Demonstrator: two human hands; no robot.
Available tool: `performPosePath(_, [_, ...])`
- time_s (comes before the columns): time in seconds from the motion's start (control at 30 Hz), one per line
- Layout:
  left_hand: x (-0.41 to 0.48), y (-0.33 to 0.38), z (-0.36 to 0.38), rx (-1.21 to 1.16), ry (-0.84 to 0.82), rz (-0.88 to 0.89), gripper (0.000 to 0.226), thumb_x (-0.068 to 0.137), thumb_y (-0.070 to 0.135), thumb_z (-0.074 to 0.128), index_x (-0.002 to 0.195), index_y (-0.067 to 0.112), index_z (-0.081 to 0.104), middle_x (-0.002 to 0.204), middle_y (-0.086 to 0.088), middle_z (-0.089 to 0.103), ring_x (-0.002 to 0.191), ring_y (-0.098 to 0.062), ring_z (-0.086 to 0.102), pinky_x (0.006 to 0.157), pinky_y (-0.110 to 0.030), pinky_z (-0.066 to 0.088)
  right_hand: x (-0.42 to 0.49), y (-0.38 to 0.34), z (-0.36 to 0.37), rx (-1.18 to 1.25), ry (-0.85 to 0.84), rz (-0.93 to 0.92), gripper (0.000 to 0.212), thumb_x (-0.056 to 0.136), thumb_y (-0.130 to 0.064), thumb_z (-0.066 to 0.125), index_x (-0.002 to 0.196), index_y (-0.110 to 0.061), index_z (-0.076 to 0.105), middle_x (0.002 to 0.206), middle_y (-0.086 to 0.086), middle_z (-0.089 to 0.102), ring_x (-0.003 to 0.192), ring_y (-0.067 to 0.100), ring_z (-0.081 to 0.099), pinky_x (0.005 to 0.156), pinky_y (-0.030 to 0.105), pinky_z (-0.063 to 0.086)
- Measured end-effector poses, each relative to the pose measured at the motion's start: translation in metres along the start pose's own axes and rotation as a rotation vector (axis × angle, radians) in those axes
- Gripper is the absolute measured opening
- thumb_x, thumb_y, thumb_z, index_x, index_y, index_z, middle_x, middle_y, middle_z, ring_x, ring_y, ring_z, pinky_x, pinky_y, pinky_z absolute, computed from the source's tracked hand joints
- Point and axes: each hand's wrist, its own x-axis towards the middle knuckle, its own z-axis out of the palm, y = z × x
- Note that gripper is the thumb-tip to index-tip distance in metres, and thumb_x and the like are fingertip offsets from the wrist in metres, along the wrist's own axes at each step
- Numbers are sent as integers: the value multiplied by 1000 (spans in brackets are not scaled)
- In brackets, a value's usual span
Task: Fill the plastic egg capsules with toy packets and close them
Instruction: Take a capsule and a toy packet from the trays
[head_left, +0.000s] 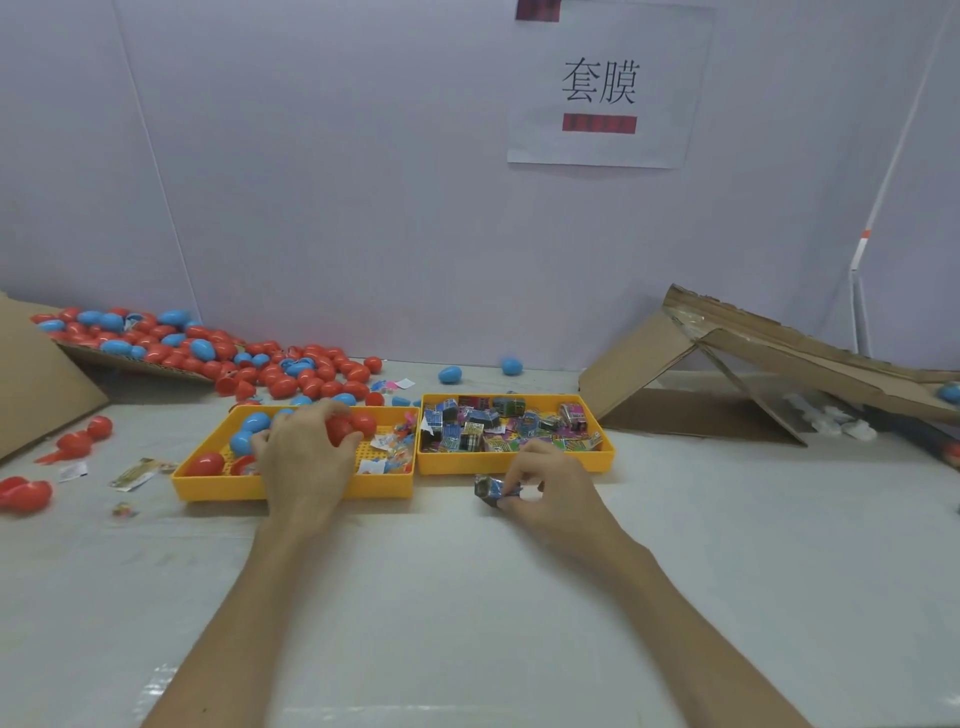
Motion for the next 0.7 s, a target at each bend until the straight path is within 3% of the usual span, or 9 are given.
performPosePath(0.13, [-9, 20, -6, -368, 17, 184, 17, 88, 6, 74, 102, 14, 71, 101, -3, 55, 83, -15, 59, 75, -34, 55, -1, -2, 0, 19, -47, 26, 28, 74, -7, 81, 71, -30, 65, 83, -10, 60, 82, 7, 58, 65, 13, 42])
performPosePath(0.23, [-26, 43, -3, -464, -142, 351, 21, 84, 5, 57, 92, 16, 73, 88, 2, 55, 74, -8, 54, 63, -19, 43, -1, -4, -1, 44, -86, 19, 25, 78, -3, 72, 76, -27, 70, 86, -7, 65, 84, 9, 63, 65, 16, 48])
performPosePath(0.33, [-40, 54, 5, -378, -421, 508, 21, 86, 14, 61, 99, 23, 74, 76, 14, 52, 67, -5, 49, 61, -19, 34, -2, -5, -1, 50, -85, 16, 22, 79, 1, 67, 79, -20, 74, 85, -5, 67, 82, 8, 65, 66, 13, 48])
performPosePath(0.4, [-44, 54, 9, -285, -482, 586, 25, 88, 32, 72, 113, 28, 72, 70, 16, 49, 63, -4, 48, 58, -14, 30, -2, -5, -1, 49, -86, 16, 19, 79, 1, 67, 80, -17, 76, 85, -5, 68, 82, 8, 65, 66, 12, 45])
performPosePath(0.53, [-50, 52, 17, -141, -637, 571, 44, 86, 56, 71, 124, 35, 65, 67, 15, 51, 64, -2, 50, 56, -20, 35, -1, -5, -3, 38, -79, 15, 18, 79, -1, 69, 81, -16, 78, 85, -5, 68, 83, 9, 64, 68, 11, 43])
performPosePath(0.7, [-51, 54, 25, -87, -687, 476, 34, 90, 55, 67, 118, 35, 69, 77, 17, 57, 72, -3, 53, 58, -23, 38, 0, -4, -3, 29, -88, 25, 16, 79, -2, 72, 82, -17, 78, 87, -4, 68, 84, 8, 64, 69, 11, 42])
